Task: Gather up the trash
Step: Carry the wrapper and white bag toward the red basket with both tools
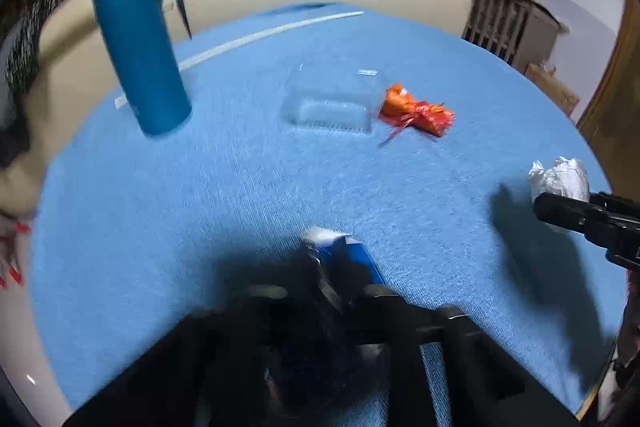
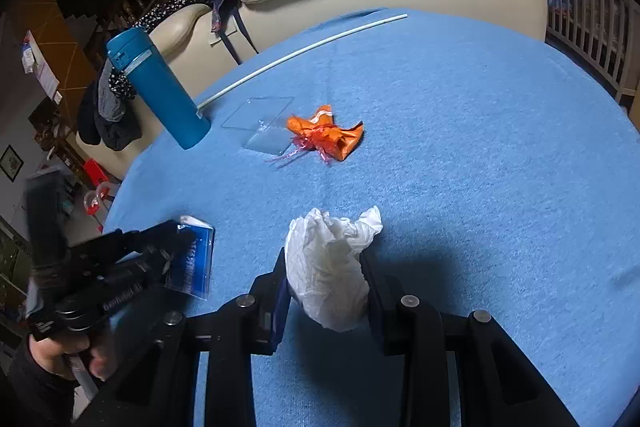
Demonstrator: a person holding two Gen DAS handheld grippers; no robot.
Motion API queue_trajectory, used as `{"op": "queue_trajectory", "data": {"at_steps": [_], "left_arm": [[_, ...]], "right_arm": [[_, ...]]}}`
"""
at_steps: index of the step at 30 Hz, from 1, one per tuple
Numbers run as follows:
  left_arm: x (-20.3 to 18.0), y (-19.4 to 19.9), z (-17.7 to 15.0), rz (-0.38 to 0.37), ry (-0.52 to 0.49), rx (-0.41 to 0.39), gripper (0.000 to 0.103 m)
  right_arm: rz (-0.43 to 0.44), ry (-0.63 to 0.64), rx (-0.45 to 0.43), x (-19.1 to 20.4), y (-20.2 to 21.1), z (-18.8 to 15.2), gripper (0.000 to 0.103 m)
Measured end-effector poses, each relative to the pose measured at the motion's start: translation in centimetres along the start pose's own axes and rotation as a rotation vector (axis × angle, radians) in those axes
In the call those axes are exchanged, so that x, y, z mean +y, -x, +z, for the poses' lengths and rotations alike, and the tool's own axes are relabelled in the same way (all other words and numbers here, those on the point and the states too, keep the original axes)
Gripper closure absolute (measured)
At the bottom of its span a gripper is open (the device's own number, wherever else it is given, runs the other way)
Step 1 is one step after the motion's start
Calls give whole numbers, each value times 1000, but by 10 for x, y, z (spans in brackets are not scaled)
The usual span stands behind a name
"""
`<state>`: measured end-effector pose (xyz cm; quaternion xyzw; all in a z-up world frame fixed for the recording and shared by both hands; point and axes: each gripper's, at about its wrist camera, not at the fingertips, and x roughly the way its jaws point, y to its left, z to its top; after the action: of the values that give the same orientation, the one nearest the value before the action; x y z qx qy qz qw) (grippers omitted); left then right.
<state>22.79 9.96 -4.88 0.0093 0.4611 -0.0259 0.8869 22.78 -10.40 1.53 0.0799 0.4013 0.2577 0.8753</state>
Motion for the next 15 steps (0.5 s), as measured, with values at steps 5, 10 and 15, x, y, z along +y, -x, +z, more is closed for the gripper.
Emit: {"op": "queue_trajectory", "data": {"at_steps": [5, 10, 15], "left_arm": [[3, 13, -4, -35, -41, -13, 67], [6, 38, -10, -57, -239, -55, 21], [20, 35, -31, -5, -15, 54, 21]], "right_arm": [[12, -18, -6, -3, 6, -4, 68], [18, -22, -14, -6, 16, -8, 68], [38, -39, -15, -5, 14, -8, 68]]}}
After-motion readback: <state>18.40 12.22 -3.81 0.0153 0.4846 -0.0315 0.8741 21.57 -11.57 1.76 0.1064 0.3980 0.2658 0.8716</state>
